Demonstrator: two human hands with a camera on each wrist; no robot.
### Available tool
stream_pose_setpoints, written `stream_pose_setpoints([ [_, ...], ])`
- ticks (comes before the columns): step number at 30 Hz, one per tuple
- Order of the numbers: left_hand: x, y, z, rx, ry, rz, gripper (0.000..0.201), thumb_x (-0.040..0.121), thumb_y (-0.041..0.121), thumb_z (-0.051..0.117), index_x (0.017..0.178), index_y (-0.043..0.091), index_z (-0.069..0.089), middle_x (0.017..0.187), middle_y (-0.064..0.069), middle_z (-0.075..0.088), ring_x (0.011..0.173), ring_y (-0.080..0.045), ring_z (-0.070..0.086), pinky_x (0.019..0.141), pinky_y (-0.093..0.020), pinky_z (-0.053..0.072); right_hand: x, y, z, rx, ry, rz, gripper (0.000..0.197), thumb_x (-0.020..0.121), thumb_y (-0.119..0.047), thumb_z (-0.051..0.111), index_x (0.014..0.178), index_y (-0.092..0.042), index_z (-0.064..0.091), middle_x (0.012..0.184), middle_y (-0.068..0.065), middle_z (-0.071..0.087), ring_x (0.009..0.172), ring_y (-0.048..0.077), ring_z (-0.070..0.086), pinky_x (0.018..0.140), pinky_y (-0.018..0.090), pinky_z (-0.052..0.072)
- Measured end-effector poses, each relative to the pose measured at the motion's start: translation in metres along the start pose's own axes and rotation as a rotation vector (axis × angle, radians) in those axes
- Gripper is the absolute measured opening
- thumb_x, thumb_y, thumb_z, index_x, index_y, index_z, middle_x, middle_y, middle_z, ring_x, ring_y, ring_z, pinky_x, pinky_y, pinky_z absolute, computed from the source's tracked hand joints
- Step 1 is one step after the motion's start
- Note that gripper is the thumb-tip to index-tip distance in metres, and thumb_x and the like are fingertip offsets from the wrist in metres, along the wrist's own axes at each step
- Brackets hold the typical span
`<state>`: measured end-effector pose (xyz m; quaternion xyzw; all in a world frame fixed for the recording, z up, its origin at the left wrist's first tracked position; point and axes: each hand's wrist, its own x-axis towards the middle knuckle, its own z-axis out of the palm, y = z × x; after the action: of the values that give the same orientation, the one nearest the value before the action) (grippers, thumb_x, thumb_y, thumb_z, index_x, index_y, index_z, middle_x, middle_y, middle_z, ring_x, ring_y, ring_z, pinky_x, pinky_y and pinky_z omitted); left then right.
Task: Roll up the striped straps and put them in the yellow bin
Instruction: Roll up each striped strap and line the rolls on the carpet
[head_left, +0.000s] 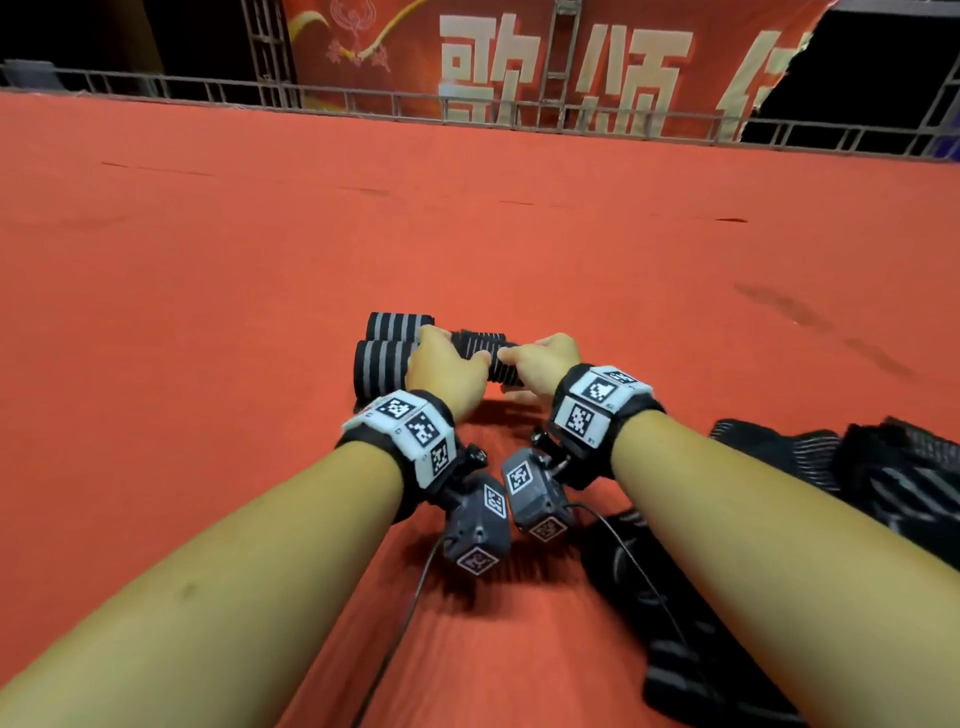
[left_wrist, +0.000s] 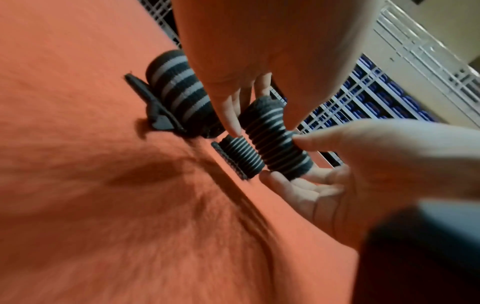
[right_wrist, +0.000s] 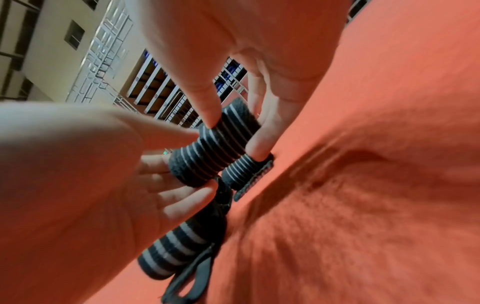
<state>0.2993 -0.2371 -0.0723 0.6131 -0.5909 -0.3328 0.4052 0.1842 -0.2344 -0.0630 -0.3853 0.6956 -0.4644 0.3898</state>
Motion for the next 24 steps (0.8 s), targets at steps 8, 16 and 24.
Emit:
stream_pose_setpoints([
  [8, 0.047, -0.033, 0.038, 0.111, -0.151, -0.107, 0.05, 0.096, 0.023, 0.051, 0.133, -0.008, 0.04, 0.13, -0.025, 0.056, 0.118, -0.041, 0.056, 0.093, -0.043, 0.047, 0.061, 0.032, 0.023, -0.242, 0.016, -0.048, 0.024, 0.064, -0.029, 0.077, 0.066, -0.013, 0.061, 0.069, 0.008, 0.068, 0.07, 0.029, 0.07, 0.068, 0.051, 0.06],
  [16, 0.026, -0.002, 0.016, -0.012, -0.333, -0.101, 0.026, 0.095, 0.02, 0.056, 0.092, -0.006, 0.055, 0.107, -0.019, 0.06, 0.076, -0.021, 0.058, 0.062, -0.027, 0.045, 0.035, 0.004, -0.002, -0.401, -0.037, -0.119, 0.037, 0.075, -0.044, 0.07, 0.071, -0.009, 0.056, 0.073, 0.011, 0.065, 0.076, 0.031, 0.069, 0.075, 0.049, 0.059],
  [24, -0.087, 0.072, -0.029, -0.002, -0.353, 0.235, 0.021, 0.094, 0.03, 0.064, 0.107, 0.015, 0.06, 0.101, -0.003, 0.063, 0.078, -0.013, 0.061, 0.067, -0.021, 0.05, -0.085, -0.054, -0.106, -0.268, -0.038, -0.33, 0.017, 0.091, -0.027, 0.063, 0.097, -0.013, 0.053, 0.078, 0.006, 0.063, 0.061, 0.019, 0.057, 0.051, 0.024, 0.043],
])
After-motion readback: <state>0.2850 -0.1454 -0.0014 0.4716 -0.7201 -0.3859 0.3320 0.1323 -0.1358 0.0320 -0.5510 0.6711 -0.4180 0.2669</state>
